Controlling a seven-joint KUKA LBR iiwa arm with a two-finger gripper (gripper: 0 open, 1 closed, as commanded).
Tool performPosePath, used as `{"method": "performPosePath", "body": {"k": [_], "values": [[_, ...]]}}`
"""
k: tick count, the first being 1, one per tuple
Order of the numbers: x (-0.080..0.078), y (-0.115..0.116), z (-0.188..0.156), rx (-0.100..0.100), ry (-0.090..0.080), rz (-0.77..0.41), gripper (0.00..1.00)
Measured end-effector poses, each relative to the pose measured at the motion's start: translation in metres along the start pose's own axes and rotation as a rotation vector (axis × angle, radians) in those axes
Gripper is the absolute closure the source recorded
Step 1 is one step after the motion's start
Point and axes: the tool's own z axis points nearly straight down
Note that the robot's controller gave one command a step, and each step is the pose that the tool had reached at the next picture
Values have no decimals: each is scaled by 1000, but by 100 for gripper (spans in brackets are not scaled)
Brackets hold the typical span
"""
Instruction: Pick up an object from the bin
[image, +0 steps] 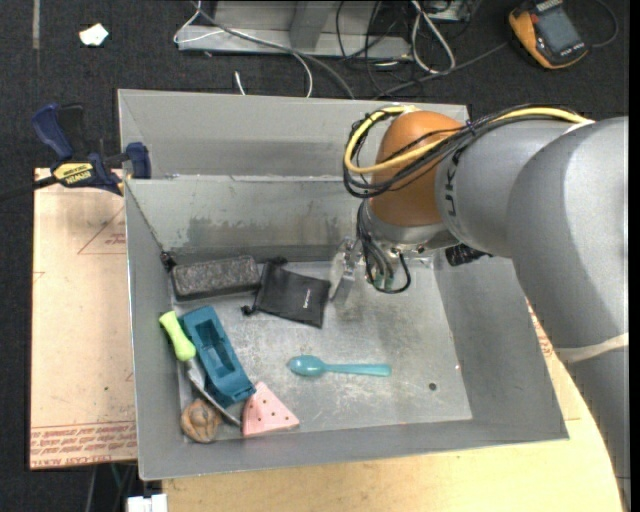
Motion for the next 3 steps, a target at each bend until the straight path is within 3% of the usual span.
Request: {"method": "performPosePath", "body": {"k": [1,2,3], "values": [[0,0,0,0,0,0,100],[0,2,-15,0,-2,-17,0],[0,2,-14,0,-1,-18,0]]}}
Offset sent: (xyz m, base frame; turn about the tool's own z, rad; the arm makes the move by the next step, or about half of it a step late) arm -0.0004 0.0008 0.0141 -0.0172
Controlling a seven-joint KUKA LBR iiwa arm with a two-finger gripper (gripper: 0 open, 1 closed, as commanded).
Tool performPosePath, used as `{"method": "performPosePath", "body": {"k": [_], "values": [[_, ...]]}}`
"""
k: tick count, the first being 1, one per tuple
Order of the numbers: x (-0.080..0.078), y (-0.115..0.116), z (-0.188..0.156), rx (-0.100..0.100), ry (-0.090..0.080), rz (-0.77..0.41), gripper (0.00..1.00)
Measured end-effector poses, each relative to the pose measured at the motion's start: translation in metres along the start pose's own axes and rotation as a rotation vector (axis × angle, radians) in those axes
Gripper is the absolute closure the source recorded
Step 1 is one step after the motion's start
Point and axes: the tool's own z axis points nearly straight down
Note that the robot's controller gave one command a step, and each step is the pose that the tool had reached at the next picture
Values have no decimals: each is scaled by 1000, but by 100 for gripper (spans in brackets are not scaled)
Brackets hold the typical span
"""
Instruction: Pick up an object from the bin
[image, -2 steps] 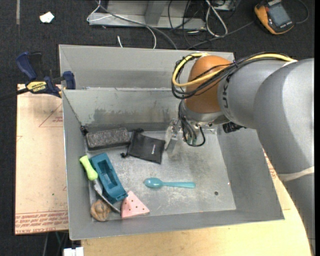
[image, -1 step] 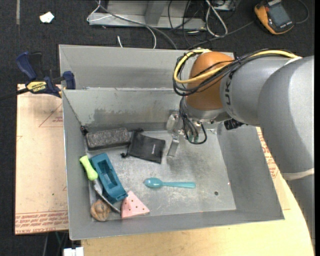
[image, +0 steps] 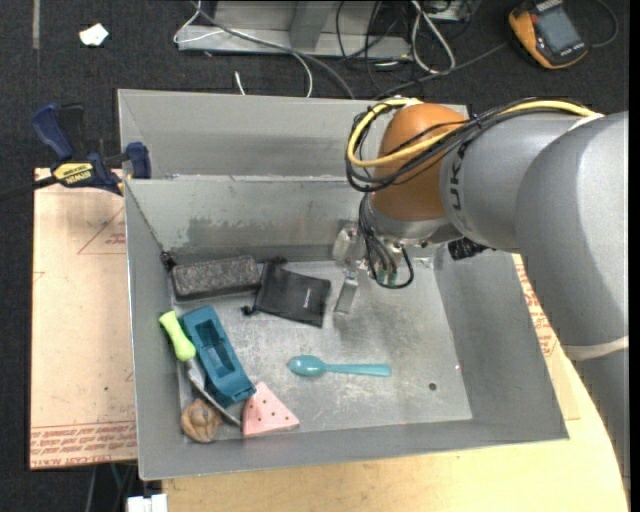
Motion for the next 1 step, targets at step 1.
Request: {"method": "performPosePath", "body": {"k": [1], "values": [[24,55,12,-1,1,100,0]]}}
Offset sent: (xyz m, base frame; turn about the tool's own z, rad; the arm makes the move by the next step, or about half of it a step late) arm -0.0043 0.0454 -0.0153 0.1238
